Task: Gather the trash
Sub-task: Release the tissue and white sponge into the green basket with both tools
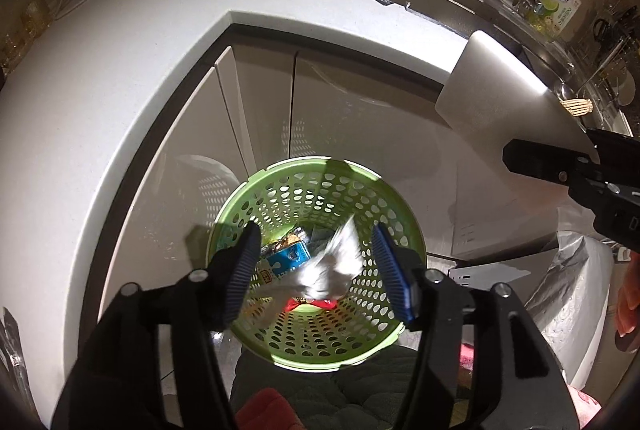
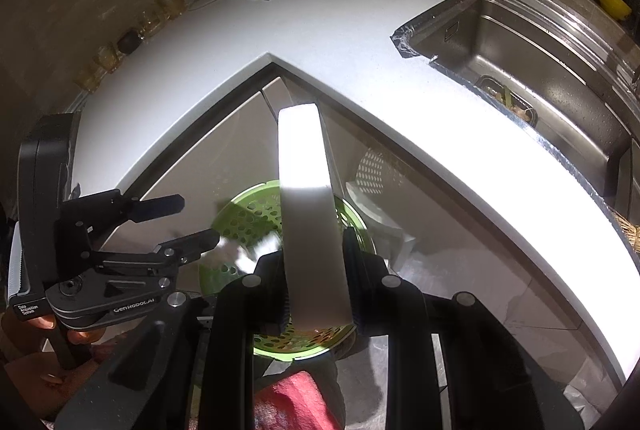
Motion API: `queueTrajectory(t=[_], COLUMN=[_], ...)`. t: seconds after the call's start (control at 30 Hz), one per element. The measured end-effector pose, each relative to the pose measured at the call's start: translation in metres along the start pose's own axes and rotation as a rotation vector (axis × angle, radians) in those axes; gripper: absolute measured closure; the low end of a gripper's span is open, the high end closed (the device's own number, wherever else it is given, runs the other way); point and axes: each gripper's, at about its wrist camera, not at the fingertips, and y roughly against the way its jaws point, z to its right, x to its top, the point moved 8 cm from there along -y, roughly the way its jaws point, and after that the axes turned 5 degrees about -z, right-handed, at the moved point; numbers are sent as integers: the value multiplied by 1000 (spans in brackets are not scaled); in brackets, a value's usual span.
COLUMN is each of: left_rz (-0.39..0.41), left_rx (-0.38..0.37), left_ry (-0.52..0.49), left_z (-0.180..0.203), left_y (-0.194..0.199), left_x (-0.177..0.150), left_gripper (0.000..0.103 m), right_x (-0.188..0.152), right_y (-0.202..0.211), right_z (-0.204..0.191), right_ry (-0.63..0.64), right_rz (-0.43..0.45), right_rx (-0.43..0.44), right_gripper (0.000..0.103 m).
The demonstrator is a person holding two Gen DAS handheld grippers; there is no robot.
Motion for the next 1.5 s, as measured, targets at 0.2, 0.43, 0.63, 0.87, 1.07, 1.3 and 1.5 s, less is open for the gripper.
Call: queueTrajectory(t=[0.2, 0.43, 0.63, 0.87, 1.07, 1.3, 1.5], left_rz=[22, 75, 128, 136, 139, 160, 193], left_rx=[10, 42, 80, 91, 93, 107, 97], left_ry=[-2, 26, 63, 113, 117, 116, 134], left_z=[1, -12, -34, -57, -65, -87, -128], left_y=[6, 21, 39, 44, 46, 53, 64], left_x=[4, 14, 23, 25, 29, 48, 84], left_gripper=[36, 31, 22, 22, 19, 14, 14], right_x=[0, 0, -9, -13, 3, 35, 89], right_y=[-2, -8, -24, -38, -32, -30, -25], right_z=[3, -3, -21, -39, -42, -45, -58], right_ry=[2, 30, 77, 114, 110, 83, 91], right_rz=[-7, -24, -72, -104, -78, -38, 36], right_rx=[11, 22, 52, 56, 44, 34, 15], right_gripper=[79, 79, 71, 28, 18, 14, 9])
